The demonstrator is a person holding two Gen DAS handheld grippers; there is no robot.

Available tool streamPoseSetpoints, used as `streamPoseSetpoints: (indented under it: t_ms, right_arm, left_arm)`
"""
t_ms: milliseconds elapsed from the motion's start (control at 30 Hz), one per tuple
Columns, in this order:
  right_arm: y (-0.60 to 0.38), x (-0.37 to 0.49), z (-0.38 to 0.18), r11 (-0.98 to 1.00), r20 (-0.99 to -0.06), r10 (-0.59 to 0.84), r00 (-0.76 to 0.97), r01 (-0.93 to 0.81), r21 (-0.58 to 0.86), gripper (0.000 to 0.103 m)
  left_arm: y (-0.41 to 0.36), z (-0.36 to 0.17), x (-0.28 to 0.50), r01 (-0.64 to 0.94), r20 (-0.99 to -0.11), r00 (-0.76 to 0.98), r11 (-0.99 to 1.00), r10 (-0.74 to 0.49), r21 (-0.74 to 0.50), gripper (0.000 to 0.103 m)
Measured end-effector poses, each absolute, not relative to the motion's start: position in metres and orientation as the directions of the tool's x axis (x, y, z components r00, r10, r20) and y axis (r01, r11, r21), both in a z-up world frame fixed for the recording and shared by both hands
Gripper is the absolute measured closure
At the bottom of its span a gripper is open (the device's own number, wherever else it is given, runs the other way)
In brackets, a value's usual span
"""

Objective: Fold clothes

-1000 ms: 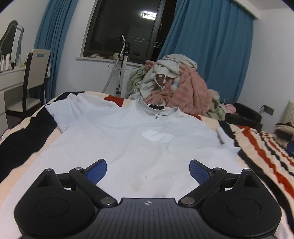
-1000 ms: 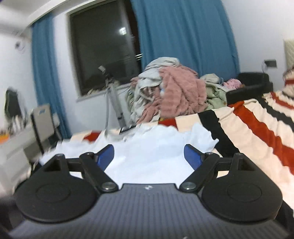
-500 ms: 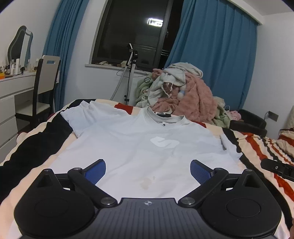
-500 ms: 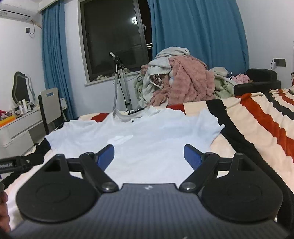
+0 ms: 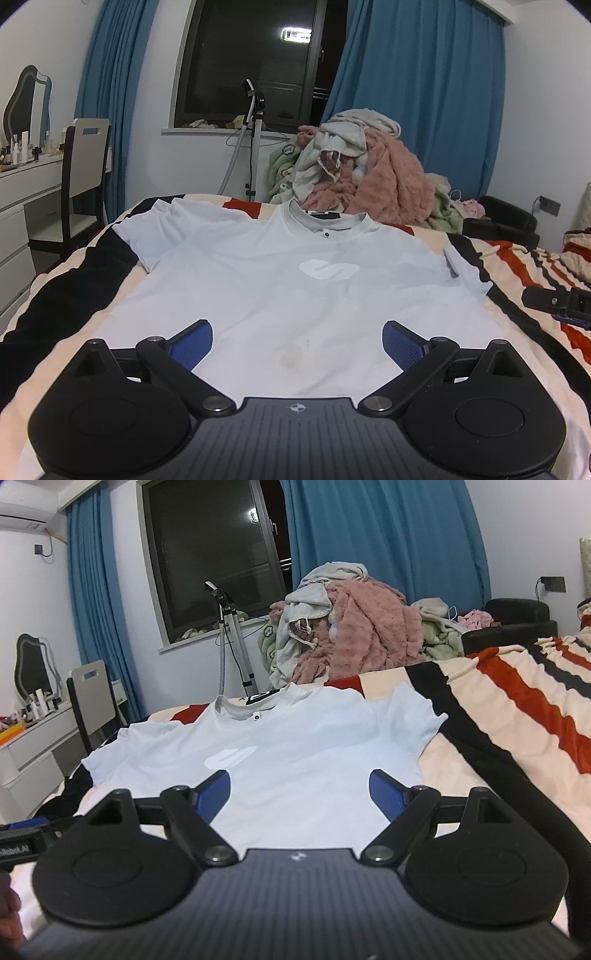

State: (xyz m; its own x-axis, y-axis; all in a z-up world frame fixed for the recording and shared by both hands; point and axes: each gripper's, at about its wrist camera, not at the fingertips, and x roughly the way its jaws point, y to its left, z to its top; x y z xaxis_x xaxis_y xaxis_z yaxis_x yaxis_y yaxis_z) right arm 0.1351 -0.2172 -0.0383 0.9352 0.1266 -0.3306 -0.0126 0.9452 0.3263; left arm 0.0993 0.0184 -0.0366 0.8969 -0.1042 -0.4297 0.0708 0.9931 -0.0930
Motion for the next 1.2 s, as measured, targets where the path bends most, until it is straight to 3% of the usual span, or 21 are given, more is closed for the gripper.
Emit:
streamPoseSetpoints:
  t_ms: [100, 200, 333, 467, 767, 1200]
  right_arm:
    - [-0.221, 0.139, -0.040, 0.935, -0.332, 0.139, 0.933, -0.013, 0.355, 0.032]
    - [-0.248, 0.153, -0.049, 0.873, -0.306, 0.161, 0.938, 0.009, 0.488, 0.041]
    - [-0.299, 0.187, -0.077, 0.719, -0.303, 0.179, 0.936, 0.086, 0.690, 0.041]
    - [-0.341, 0.218, -0.115, 0.574, -0.307, 0.155, 0.939, 0.167, 0.802, 0.041]
    - [-0.390, 0.302, -0.182, 0.465, -0.297, 0.170, 0.940, 0.189, 0.865, 0.045]
    - [-0.393, 0.415, -0.185, 0.576, -0.197, 0.189, 0.962, 0.054, 0.816, 0.046]
  left_arm:
    - [0.018, -0.037, 0.100, 0.072, -0.434, 0.895, 0.993, -0.104, -0.091, 0.004]
    - [0.017, -0.038, 0.099, 0.071, -0.439, 0.893, 0.994, -0.099, -0.080, 0.004]
    - [0.016, -0.042, 0.102, 0.068, -0.453, 0.887, 0.995, -0.093, -0.071, 0.004]
    - [0.017, -0.048, 0.109, 0.065, -0.470, 0.878, 0.995, -0.095, -0.079, 0.004]
    - [0.015, -0.064, 0.132, 0.059, -0.492, 0.865, 0.994, -0.098, -0.093, 0.004]
    - [-0.004, -0.088, 0.165, 0.103, -0.489, 0.868, 0.995, -0.088, 0.004, 0.004]
